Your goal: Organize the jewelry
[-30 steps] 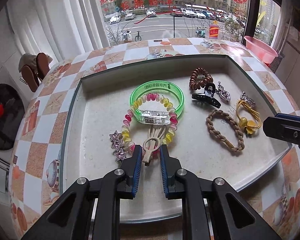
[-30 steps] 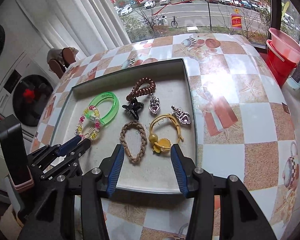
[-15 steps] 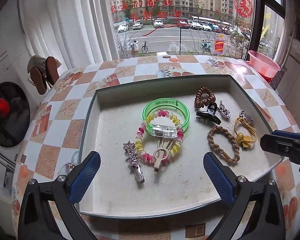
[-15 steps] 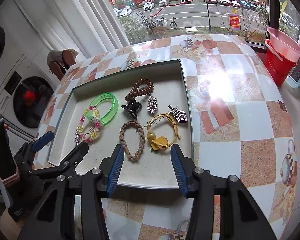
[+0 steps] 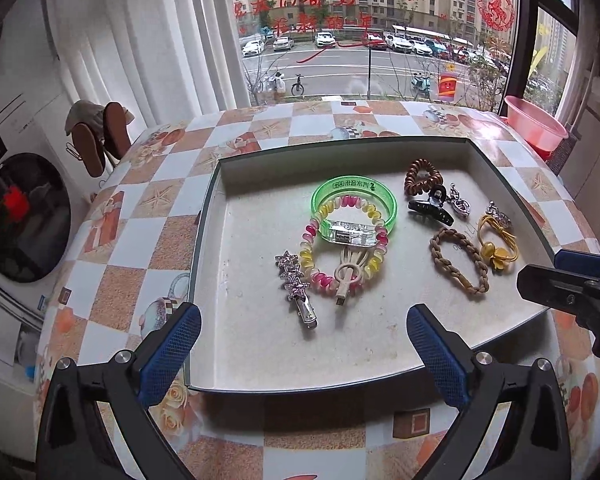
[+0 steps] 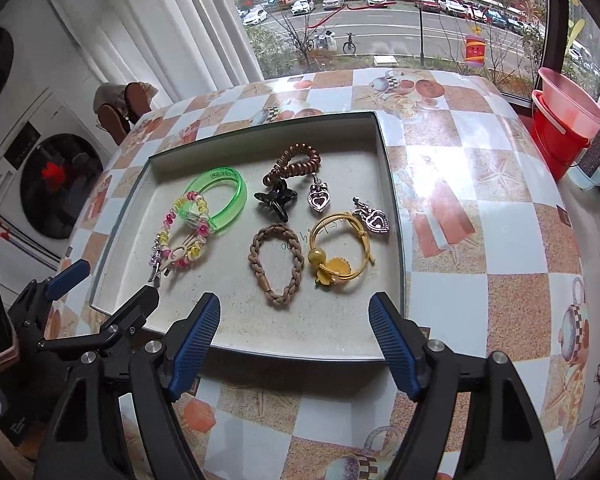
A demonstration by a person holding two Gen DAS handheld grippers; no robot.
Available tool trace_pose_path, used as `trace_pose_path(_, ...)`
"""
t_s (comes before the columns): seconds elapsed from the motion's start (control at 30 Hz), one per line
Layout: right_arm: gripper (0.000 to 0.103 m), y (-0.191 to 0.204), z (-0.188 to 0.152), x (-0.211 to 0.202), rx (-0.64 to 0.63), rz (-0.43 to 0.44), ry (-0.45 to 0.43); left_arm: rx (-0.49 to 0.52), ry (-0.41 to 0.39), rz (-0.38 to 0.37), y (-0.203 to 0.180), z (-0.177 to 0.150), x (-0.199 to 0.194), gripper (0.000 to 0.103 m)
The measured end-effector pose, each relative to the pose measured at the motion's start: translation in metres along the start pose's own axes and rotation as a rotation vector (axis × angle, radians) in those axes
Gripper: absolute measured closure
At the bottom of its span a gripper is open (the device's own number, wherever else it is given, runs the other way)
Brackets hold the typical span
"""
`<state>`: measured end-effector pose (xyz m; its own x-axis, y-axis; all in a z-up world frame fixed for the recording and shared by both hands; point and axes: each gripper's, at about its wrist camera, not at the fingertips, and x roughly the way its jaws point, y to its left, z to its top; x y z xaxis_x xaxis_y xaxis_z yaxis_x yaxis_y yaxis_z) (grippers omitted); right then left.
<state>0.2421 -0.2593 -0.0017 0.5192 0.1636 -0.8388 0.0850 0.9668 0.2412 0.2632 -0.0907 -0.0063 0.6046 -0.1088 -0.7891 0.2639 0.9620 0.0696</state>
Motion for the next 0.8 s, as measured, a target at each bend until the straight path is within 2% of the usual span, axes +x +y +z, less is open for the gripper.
trace_pose_path(0.27,0.014,0.004,-0.006,-0.003,-0.005,-0.030,-0.004,-0.026,0.002,0.010,0.010,-0.009,-0.009,0.000)
trace_pose_path(0.6,0.014,0.015,-0.018,-0.006,-0.053,-0.083,-0.032,-0.041,-0.008,0.030,0.017,-0.023,-0.020,0.000)
trace_pose_path(0.8,0.014,0.012,-0.028,-0.008,-0.033,-0.092,-0.031,-0.074,-0.020,0.035,0.025,-0.034,-0.030,0.000)
